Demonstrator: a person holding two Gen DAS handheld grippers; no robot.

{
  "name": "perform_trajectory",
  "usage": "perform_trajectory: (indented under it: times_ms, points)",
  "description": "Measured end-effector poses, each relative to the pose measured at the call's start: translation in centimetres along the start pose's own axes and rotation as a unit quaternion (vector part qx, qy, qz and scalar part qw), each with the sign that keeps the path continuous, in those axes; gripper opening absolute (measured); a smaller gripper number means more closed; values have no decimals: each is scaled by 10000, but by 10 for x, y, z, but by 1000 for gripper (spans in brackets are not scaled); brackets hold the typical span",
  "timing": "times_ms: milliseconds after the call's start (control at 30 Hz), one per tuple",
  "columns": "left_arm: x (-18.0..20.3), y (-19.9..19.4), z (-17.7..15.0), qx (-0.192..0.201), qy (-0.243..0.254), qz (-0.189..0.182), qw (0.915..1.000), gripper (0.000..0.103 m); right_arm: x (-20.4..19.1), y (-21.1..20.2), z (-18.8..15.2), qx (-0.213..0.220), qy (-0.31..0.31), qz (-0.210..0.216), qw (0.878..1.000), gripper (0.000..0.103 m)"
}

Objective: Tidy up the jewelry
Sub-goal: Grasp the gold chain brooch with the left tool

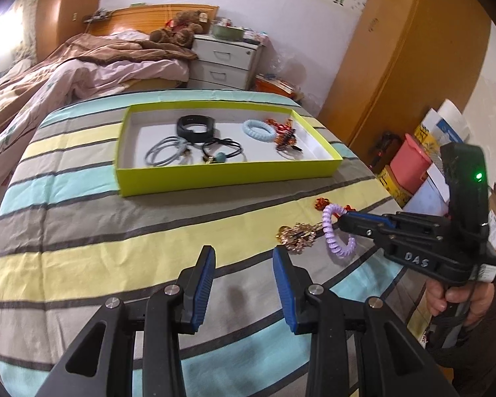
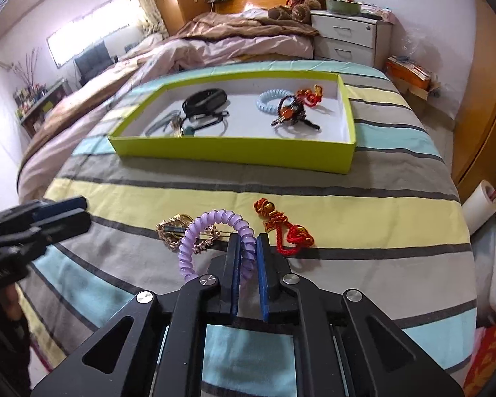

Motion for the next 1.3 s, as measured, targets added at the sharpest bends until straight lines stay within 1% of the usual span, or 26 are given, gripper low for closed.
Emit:
perform_trajectory:
  times_ms: [133,167,200,300,367,533,600,667,733,800,900,1133,1300]
  points:
    - [18,14,3,-140,322,-156,9993,36,6,-11,-3,130,157,76,9998,9]
    - [20,17,3,-172,369,-126,9991,36,7,-13,-4,148,191,95,9997,9]
    - [26,21,3,-199,523,-55,9984,36,10,-15,-6,171,243,104,9995,9]
    - [37,30,4,-249,806,-64,9964,36,17,-21,-9,235,378,100,9990,9]
    - [42,33,7,-220,845,-96,9961,36,21,-25,-12,266,449,113,9986,9]
    - [54,41,11,-197,1165,-28,9930,36,24,-31,-16,324,503,190,9980,9]
    - [58,46,10,-311,1264,-42,9915,36,27,-31,-17,338,538,208,9978,9]
    - [62,53,8,-415,1345,31,9900,36,30,-31,-18,346,575,224,9975,9]
    - [65,57,5,-476,1379,40,9893,36,31,-31,-18,353,590,254,9973,9]
    - [66,58,4,-495,1357,42,9895,33,32,-31,-19,370,609,283,9971,9]
    - [66,57,4,-480,1325,80,9900,23,34,-31,-20,381,651,321,9966,9]
    - [66,52,1,-434,1213,39,9917,22,40,-28,-23,378,735,346,9960,9]
    - [67,44,3,-255,1171,-24,9928,21,41,-30,-23,408,756,357,9957,10]
Point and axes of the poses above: each gripper's, at about its wrist camera, not at the fingertips, and y roughly the way its jaws point, x to its right, z to its top, the point moved 5 cm from there along y, roughly the way its jaws point, and after that the axes turned 7 degrees about z, right-handed, at the moved point
